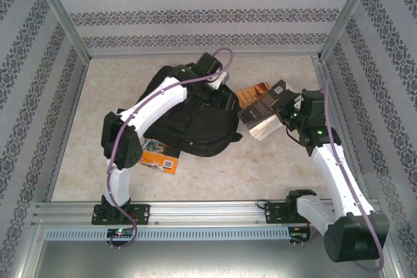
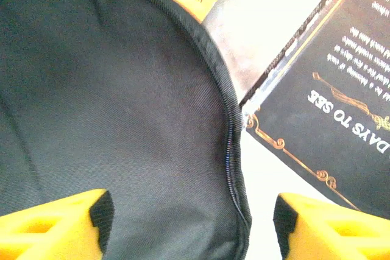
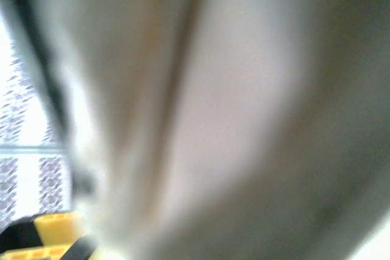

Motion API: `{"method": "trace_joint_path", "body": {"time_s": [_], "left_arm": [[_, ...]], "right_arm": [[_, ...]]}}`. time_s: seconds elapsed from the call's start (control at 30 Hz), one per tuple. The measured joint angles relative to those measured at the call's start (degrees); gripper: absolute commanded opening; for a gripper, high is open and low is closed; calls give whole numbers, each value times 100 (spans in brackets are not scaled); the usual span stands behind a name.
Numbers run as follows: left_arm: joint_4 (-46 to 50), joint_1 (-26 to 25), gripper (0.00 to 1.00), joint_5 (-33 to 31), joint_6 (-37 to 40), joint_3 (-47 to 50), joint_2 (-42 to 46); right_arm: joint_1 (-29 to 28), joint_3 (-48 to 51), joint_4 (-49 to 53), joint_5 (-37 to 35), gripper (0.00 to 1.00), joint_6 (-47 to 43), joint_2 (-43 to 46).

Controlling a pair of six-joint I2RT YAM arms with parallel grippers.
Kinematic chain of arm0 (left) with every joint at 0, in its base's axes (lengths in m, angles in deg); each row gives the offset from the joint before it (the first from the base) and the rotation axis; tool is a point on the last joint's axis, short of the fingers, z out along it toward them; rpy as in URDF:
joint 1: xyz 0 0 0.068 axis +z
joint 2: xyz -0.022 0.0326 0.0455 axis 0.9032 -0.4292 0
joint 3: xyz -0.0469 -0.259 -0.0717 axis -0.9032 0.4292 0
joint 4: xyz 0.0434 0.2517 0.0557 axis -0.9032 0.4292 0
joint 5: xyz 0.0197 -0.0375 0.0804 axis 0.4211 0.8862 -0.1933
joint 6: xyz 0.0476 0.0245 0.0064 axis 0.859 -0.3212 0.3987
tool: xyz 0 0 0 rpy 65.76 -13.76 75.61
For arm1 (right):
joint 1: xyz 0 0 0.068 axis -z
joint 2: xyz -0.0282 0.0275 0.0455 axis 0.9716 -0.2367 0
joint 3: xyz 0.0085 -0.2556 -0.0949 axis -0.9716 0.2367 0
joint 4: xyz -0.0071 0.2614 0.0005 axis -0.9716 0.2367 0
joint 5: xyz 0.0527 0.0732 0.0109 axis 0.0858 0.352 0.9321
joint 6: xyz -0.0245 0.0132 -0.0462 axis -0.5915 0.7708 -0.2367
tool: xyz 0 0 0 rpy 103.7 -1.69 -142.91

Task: Pack the student bag

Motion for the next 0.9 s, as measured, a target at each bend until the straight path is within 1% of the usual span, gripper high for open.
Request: {"method": "trace_joint_path", "body": {"time_s": [0.1,0.2,0.33,0.57,0.63,0.7,0.8,0.9], "left_arm": [[-111,216,86,256,-142,-4,286],[-249,348,89,640,-278,-55,354],[-678,332,89,1443,-540,52,326],[-1788,323,84,2645,-1154,824,302],[-2142,328,78,2896,-1394,1067,291],[-2444,328,70,3073,-1574,1241,289],[-2833,354,48,3235,-1888,1449,289],[-3069,404,31,3311,-2081,1539,295]], "right_arm": [[-79,-339,24,369,15,-181,57],[-177,-540,22,793,16,-275,57],[-286,-603,-46,1392,16,-315,33],[-358,-597,-535,2175,17,4,-210],[-356,-560,-699,2297,17,142,-256],[-356,-505,-841,2378,17,258,-315],[-343,-459,-994,2439,17,382,-437],[-337,-428,-1126,2422,17,409,-503]]}}
